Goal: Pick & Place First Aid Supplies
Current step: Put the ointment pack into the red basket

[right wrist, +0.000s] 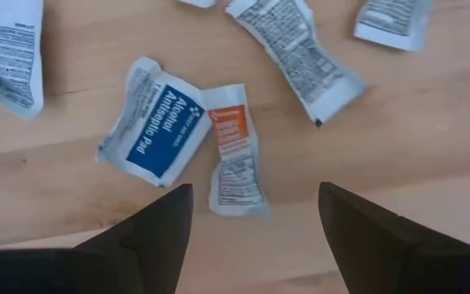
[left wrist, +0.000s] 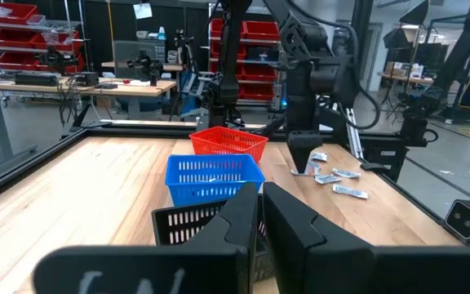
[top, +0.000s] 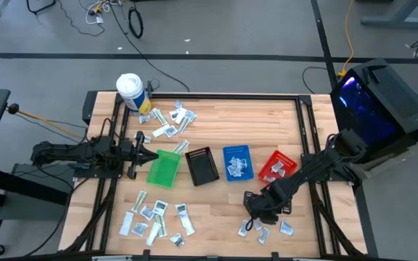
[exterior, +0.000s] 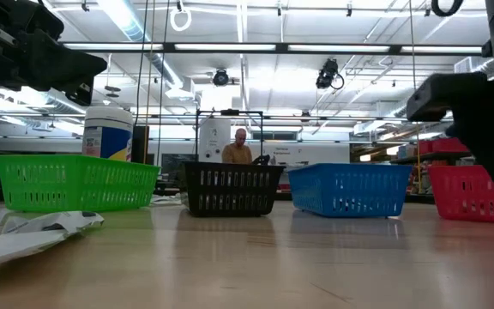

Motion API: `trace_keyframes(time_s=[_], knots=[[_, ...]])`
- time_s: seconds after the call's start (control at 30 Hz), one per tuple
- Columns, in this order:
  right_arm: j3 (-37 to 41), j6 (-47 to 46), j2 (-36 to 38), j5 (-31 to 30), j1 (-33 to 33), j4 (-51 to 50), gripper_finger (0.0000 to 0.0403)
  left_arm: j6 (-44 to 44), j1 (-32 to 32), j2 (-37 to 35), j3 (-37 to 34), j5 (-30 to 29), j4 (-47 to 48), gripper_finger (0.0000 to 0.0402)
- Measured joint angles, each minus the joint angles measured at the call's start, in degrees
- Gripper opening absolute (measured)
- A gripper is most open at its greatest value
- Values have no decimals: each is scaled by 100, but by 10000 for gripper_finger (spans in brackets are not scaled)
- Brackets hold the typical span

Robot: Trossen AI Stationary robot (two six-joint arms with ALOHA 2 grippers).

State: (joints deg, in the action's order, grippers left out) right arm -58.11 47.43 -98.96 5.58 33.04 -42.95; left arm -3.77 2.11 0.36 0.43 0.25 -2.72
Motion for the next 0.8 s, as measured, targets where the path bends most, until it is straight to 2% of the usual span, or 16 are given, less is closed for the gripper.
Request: trace_keyframes(time_s=[0.5, 0.8], knots=[[3, -193, -316, -19, 69, 217, 265, 0, 0, -1, -1, 0, 0, 32], [48, -347, -312, -39, 69, 290, 208, 0, 0, 0, 0, 1, 0, 32]])
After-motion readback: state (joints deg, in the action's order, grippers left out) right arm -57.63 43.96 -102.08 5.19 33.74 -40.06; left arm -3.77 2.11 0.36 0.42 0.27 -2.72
